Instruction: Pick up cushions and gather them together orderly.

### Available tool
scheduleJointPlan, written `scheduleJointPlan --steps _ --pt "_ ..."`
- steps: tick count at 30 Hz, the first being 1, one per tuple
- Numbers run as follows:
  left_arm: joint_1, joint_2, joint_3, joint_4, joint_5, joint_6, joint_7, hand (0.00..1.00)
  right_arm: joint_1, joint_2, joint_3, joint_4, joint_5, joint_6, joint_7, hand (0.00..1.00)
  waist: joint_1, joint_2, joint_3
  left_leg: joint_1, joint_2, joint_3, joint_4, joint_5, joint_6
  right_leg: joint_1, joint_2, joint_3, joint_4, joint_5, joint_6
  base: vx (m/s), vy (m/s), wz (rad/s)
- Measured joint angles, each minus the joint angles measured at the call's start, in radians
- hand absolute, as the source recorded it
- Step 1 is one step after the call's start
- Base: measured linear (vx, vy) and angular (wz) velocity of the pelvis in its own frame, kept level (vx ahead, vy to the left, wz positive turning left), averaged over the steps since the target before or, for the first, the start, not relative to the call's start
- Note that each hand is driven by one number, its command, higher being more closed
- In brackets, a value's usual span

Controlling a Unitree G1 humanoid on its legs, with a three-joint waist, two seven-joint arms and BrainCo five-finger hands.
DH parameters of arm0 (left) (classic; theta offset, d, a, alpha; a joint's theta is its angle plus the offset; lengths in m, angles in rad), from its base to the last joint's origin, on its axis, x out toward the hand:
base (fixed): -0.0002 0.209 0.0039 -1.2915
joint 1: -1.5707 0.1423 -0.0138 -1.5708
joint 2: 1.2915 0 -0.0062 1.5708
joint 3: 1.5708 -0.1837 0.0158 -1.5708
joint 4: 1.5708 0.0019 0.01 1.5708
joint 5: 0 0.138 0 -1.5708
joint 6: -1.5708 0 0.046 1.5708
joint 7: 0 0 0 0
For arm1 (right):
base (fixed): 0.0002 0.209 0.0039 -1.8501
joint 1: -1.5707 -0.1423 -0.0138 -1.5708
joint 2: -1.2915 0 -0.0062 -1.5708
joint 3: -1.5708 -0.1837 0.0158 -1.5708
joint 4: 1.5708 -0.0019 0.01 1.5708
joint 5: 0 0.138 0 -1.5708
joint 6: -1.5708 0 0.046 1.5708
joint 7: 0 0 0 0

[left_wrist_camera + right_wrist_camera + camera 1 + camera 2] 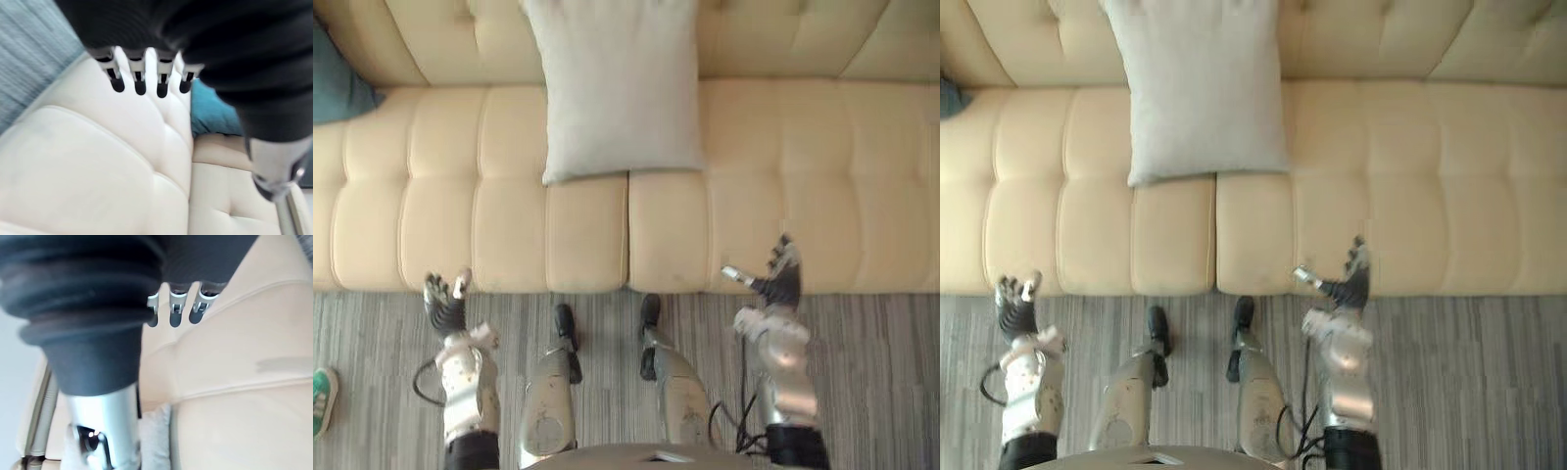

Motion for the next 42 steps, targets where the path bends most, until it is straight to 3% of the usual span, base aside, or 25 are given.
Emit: scheduleJointPlan --steps 9,15,22,26,27,28,29,30,31,32,33,34,36,39,42 --pt "0.058 -0.006 -0.028 0.432 0.055 0.040 -0.095 0.00 0.102 0.052 -0.012 0.430 -0.119 0.046 0.063 0.00 0.006 -0.007 -0.138 0.182 0.005 0.028 0.009 -0.067 -0.008 0.201 0.005 0.010 -0.067 -0.008 0.012 0.04 0.013 -0.10" --pt "0.039 0.013 -0.026 0.601 0.146 0.053 -0.128 0.00 0.110 0.075 -0.061 0.633 -0.136 0.067 0.081 0.00 0.006 -0.010 -0.214 0.300 -0.021 0.038 -0.079 -0.054 -0.015 0.290 0.000 0.031 -0.116 -0.008 0.025 0.05 0.022 -0.08" --pt "0.018 0.033 -0.026 0.675 0.169 0.056 -0.148 0.00 0.077 0.076 -0.094 0.701 -0.159 0.071 0.088 0.00 0.016 -0.022 -0.214 0.361 -0.038 0.101 -0.100 -0.048 -0.015 0.304 0.000 0.107 -0.119 0.026 0.042 0.02 0.027 -0.27" --pt "0.003 0.049 -0.024 0.675 0.188 0.057 -0.143 0.00 0.055 0.077 -0.079 0.708 -0.159 0.080 0.088 0.00 0.017 -0.034 -0.198 0.348 -0.024 0.140 -0.007 -0.096 0.002 0.298 -0.002 0.133 -0.095 0.031 0.058 -0.09 0.020 -0.27" --pt "0.001 0.045 -0.016 0.671 0.195 0.059 -0.140 0.00 0.040 0.077 -0.073 0.713 -0.159 0.081 0.088 0.00 0.022 -0.019 -0.197 0.326 0.001 0.156 -0.009 -0.089 0.018 0.297 -0.008 0.123 -0.105 0.020 0.116 -0.14 0.032 -0.08" --pt "-0.006 0.043 -0.011 0.669 0.195 0.061 -0.139 0.00 0.022 0.076 -0.073 0.730 -0.159 0.082 0.088 0.00 0.018 -0.012 -0.188 0.317 0.017 0.147 -0.006 -0.083 0.017 0.242 -0.026 0.042 0.121 -0.075 0.031 -0.13 0.026 0.05" --pt "-0.005 0.046 -0.011 0.668 0.195 0.063 -0.137 0.00 0.019 0.073 -0.075 0.740 -0.159 0.082 0.089 0.00 0.017 -0.012 -0.189 0.319 0.024 0.135 -0.008 -0.075 0.015 0.224 -0.045 0.009 0.260 -0.145 0.013 -0.07 0.003 0.37" --pt "-0.005 0.060 -0.015 0.666 0.195 0.066 -0.131 0.00 0.020 0.069 -0.076 0.767 -0.159 0.082 0.088 0.00 0.011 -0.026 -0.195 0.323 0.028 0.107 -0.016 -0.059 0.010 0.242 -0.090 -0.024 0.459 -0.220 0.036 -0.05 -0.088 0.57" --pt "0.001 0.071 -0.017 0.667 0.195 0.067 -0.127 0.00 0.023 0.069 -0.076 0.799 -0.159 0.081 0.087 0.00 0.010 -0.045 -0.206 0.319 0.023 0.088 -0.021 -0.044 0.003 0.280 -0.125 -0.028 0.528 -0.238 0.055 -0.02 -0.237 0.57" --pt "0.013 0.084 -0.019 0.668 0.195 0.068 -0.125 0.00 0.009 0.071 -0.074 0.835 -0.163 0.083 0.087 0.00 0.021 -0.070 -0.217 0.310 0.012 0.072 -0.019 -0.022 -0.012 0.310 -0.147 -0.008 0.505 -0.245 0.097 -0.03 -0.251 0.30" --pt "0.004 0.091 -0.018 0.672 0.195 0.068 -0.125 0.00 0.000 0.071 -0.075 0.841 -0.164 0.085 0.087 0.00 0.023 -0.075 -0.224 0.299 0.009 0.068 -0.023 -0.011 -0.018 0.309 -0.125 -0.005 0.483 -0.249 0.103 -0.07 -0.254 0.03" --pt "0.002 0.081 -0.026 0.677 0.194 0.075 -0.124 0.00 -0.009 0.059 -0.074 0.840 -0.175 0.085 0.087 0.00 0.029 -0.067 -0.227 0.280 0.018 0.044 -0.049 0.006 -0.019 0.312 -0.093 -0.004 0.423 -0.246 0.103 -0.10 -0.121 -0.10" --pt "0.000 0.058 -0.027 0.677 0.194 0.076 -0.120 0.00 -0.056 0.028 -0.065 0.857 -0.195 0.088 0.085 0.00 0.043 -0.026 -0.220 0.263 0.001 -0.003 -0.114 0.066 -0.013 0.330 -0.072 0.006 0.301 -0.248 0.100 -0.14 -0.083 -0.22" --pt "-0.022 0.056 -0.047 0.676 0.192 0.076 -0.103 0.00 -0.099 -0.002 -0.037 0.860 -0.196 0.088 0.083 0.00 0.049 -0.012 -0.190 0.194 0.007 0.000 -0.102 0.104 -0.014 0.364 -0.044 -0.004 0.097 -0.243 0.078 -0.20 -0.062 -0.18" --pt "-0.033 0.051 -0.079 0.672 0.190 0.075 -0.103 0.00 -0.112 0.001 -0.038 0.860 -0.196 0.088 0.081 0.00 0.048 0.015 -0.147 0.200 0.024 -0.012 -0.108 0.123 -0.020 0.394 -0.022 -0.016 0.056 -0.210 0.067 -0.30 -0.018 0.12"
